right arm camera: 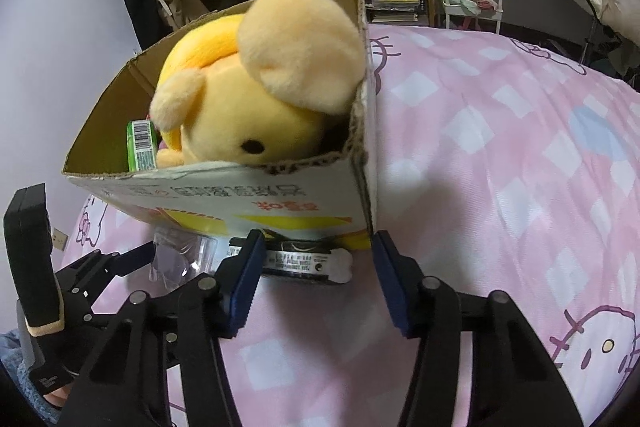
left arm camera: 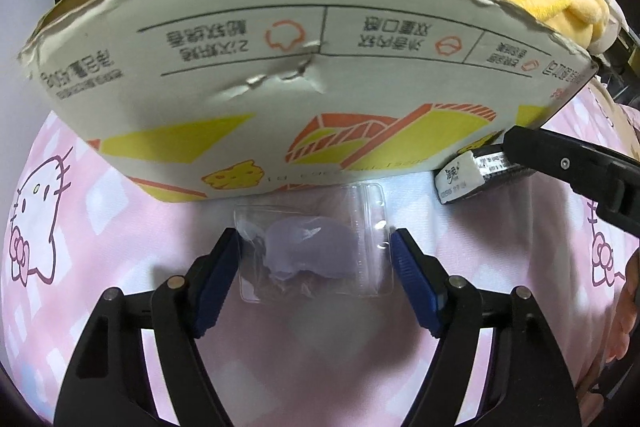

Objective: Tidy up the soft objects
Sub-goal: 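Lower the left tool onto the clear lilac bag while the right tool grasps the black label box, then lift the clear bag and black label box over the box with both tools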

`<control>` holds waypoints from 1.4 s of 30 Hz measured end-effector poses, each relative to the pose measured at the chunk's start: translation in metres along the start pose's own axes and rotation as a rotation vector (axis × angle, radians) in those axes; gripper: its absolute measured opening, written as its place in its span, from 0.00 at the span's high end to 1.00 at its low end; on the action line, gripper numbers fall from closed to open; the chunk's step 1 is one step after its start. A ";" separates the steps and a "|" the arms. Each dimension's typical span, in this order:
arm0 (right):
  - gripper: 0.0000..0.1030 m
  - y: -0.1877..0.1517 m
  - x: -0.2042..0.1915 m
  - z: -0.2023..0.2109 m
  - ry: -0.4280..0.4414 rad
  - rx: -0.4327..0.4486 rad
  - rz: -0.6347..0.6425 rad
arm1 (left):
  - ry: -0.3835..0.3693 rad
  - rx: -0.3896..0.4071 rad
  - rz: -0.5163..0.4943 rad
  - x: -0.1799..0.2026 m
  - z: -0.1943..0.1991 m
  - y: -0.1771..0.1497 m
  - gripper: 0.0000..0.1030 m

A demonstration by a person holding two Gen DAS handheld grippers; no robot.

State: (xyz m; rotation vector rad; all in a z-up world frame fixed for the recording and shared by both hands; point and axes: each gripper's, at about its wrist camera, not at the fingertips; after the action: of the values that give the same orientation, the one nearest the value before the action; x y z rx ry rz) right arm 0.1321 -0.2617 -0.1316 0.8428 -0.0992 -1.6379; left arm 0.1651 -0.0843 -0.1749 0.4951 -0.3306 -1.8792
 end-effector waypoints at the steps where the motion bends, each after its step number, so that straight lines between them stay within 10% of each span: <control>1: 0.43 0.000 -0.001 0.000 -0.004 0.000 0.005 | 0.003 -0.001 0.002 0.000 0.002 -0.001 0.27; 12: 0.12 -0.005 -0.021 -0.011 -0.006 -0.019 0.037 | 0.038 -0.011 0.060 -0.005 -0.004 -0.005 0.27; 19: 0.30 -0.006 -0.023 -0.027 -0.033 -0.056 0.065 | 0.071 0.000 0.069 -0.005 -0.001 -0.008 0.27; 31: 0.30 -0.010 -0.032 0.014 -0.019 0.033 0.100 | 0.097 0.096 0.095 -0.017 0.044 -0.012 0.27; 42: 0.30 -0.010 -0.073 0.083 0.025 0.249 0.251 | 0.147 0.367 0.170 -0.042 0.144 -0.016 0.27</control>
State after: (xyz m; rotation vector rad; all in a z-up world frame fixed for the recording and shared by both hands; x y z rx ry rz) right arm 0.0770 -0.2256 -0.0423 0.9967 -0.3827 -1.3952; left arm 0.0948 -0.0408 -0.0488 0.8215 -0.6046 -1.6119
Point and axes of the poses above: each gripper's, at about its wrist camera, not at the fingertips, and z roughly against the way its jaws point, x to its right, y to its top, and after that the axes turned 14 degrees about y, right-handed
